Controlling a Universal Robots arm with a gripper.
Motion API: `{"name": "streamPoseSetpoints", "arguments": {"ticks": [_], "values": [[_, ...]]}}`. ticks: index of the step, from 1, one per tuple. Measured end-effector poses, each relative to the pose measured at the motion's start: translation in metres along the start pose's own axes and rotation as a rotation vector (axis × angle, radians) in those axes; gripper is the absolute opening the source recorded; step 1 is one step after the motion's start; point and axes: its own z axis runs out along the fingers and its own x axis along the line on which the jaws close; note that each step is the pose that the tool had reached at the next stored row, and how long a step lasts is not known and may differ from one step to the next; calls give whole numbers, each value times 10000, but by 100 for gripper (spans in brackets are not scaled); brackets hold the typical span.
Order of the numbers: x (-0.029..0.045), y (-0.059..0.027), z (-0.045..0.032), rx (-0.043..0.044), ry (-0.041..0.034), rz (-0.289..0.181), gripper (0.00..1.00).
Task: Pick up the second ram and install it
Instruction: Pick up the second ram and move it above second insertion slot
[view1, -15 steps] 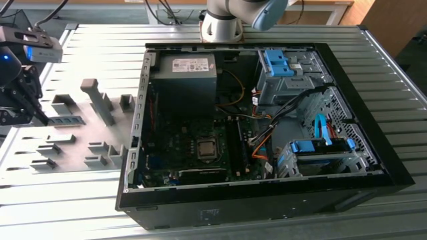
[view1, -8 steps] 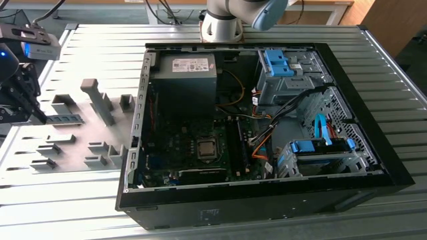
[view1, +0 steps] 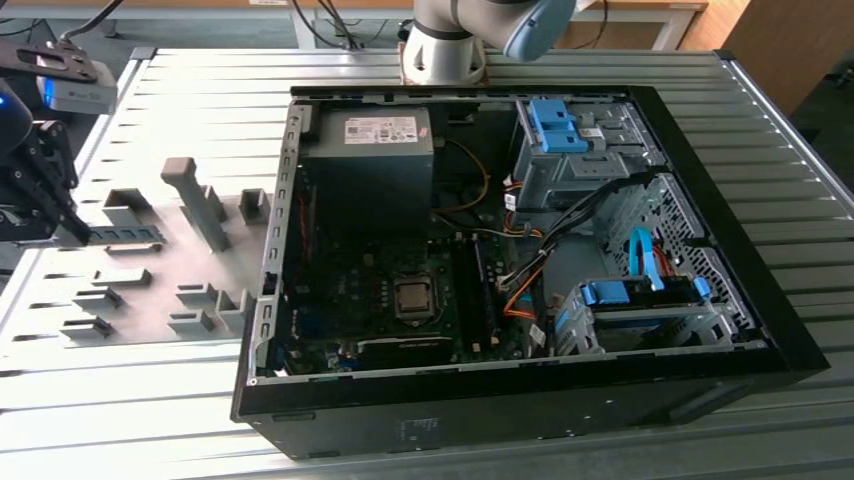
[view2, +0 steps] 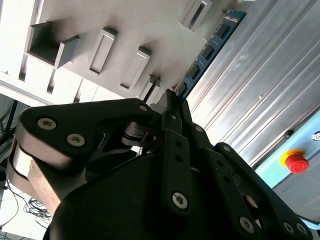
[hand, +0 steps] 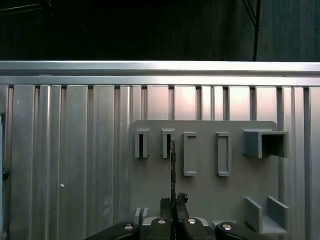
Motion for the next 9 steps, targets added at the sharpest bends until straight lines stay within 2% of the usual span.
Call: {"name": "streamPoseSetpoints", "arguments": {"ticks": [9], "values": [[0,0,-34,0,0,0,14]]}}
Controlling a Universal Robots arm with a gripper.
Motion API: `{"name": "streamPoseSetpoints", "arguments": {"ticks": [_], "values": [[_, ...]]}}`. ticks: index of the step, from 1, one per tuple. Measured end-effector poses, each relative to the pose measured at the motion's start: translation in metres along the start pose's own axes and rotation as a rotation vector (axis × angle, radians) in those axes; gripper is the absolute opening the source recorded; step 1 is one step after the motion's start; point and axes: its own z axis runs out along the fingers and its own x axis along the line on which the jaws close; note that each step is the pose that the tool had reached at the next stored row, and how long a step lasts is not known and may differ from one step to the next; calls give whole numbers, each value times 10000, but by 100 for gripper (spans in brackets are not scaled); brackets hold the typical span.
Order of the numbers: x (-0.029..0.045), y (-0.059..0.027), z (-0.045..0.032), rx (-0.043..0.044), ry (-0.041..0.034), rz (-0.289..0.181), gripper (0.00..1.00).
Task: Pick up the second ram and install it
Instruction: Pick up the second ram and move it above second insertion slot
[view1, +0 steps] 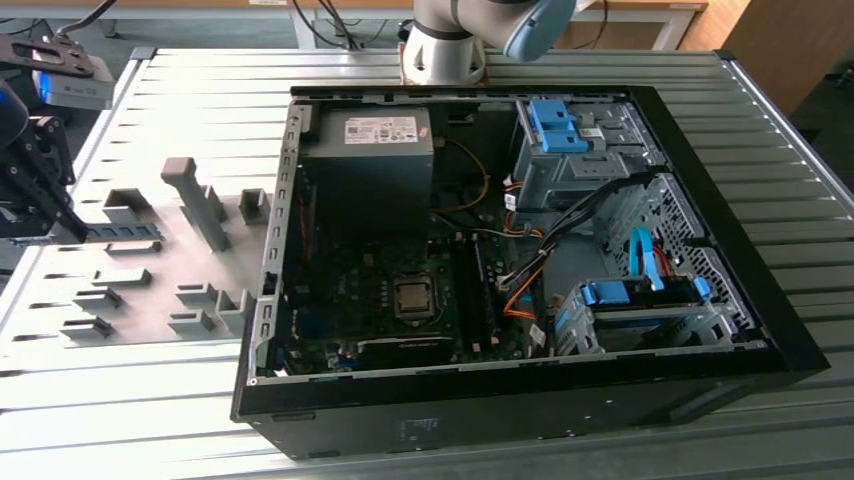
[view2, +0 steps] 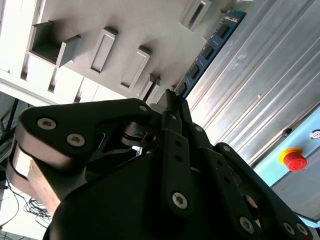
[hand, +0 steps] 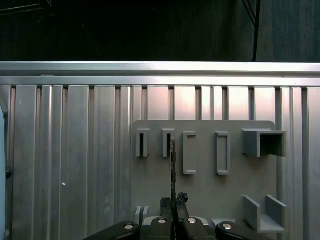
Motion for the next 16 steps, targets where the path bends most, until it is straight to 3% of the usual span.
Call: {"name": "streamPoseSetpoints", "arguments": {"ticks": [7,16], "values": [[0,0,-5,-1,1,0,14],[0,1,-90,0,0,0,14]]}}
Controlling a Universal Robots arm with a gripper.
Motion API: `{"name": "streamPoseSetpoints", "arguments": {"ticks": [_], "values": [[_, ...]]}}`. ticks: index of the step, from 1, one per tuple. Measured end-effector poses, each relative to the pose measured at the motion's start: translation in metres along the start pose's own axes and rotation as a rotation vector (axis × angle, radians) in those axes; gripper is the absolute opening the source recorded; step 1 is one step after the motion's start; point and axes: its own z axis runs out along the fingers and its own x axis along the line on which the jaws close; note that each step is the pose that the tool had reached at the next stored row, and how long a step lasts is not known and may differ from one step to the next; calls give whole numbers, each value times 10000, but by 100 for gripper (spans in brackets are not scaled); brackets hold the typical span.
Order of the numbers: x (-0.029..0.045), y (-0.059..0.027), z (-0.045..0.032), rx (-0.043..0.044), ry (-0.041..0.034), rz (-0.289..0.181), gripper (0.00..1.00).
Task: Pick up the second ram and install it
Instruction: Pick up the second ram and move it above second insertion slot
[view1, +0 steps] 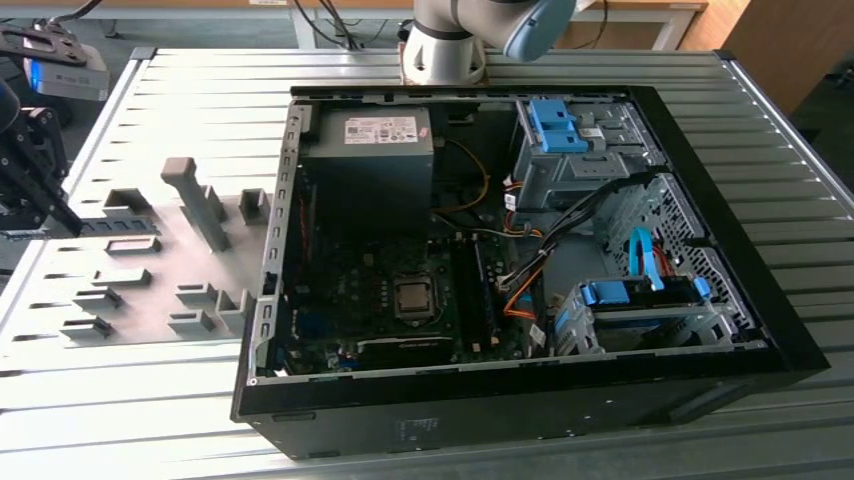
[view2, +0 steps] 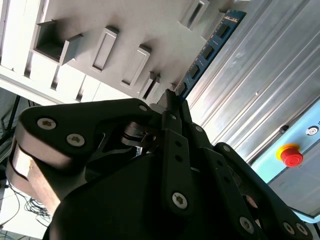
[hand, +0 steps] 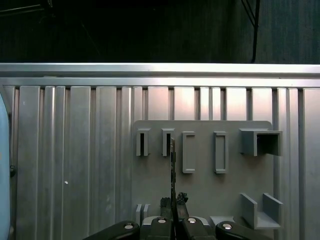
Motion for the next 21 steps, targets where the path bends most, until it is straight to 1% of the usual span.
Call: {"name": "streamPoseSetpoints", "arguments": {"ticks": [11,12,21], "values": [[0,2,-105,1,-1,0,14],[0,2,-129,1,0,0,14],[0,4,-237,0,0,0,14]]}}
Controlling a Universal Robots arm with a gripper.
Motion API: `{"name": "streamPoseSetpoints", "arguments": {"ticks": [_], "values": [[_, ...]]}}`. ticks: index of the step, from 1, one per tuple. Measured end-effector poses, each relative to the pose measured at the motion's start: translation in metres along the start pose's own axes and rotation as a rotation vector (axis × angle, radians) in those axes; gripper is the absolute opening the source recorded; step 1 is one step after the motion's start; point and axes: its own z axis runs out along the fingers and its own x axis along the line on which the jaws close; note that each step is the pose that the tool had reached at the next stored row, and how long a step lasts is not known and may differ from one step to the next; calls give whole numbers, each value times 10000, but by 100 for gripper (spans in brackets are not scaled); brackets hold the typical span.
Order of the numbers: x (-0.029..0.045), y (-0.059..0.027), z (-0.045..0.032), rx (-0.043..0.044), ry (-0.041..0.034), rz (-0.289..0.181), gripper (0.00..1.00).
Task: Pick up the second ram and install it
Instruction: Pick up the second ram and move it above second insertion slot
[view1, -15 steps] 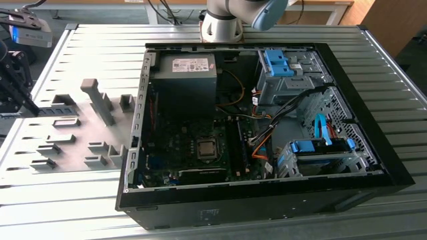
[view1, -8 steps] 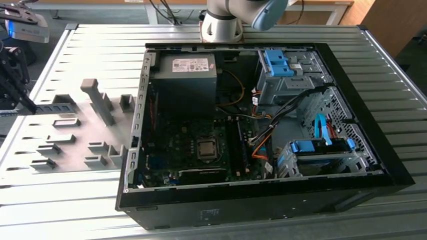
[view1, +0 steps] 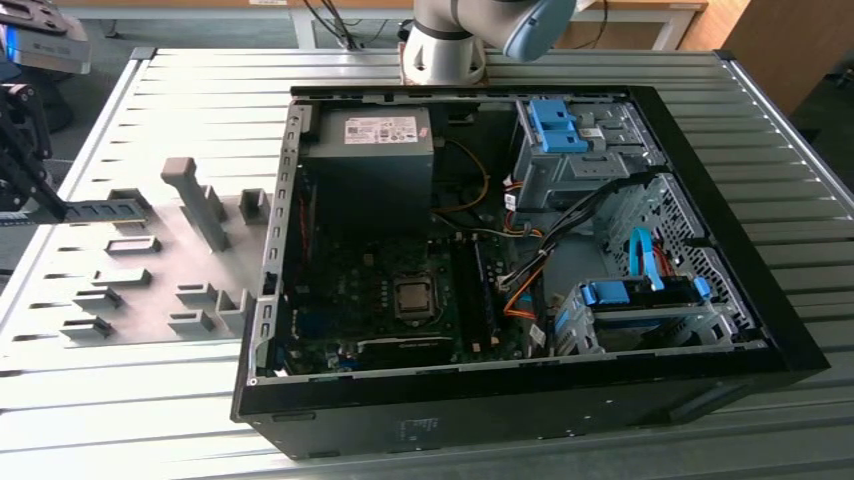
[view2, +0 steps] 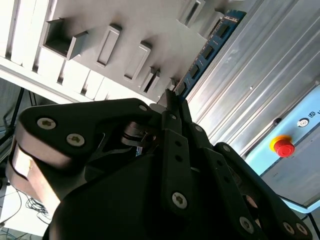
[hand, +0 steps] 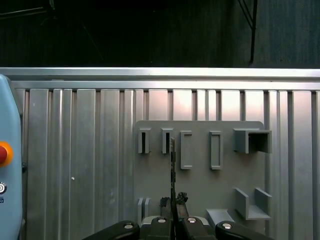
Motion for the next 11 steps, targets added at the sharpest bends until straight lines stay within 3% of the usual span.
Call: {"name": "streamPoseSetpoints", "arguments": {"ticks": [11], "values": [[0,2,-129,1,-1,0,14]]}}
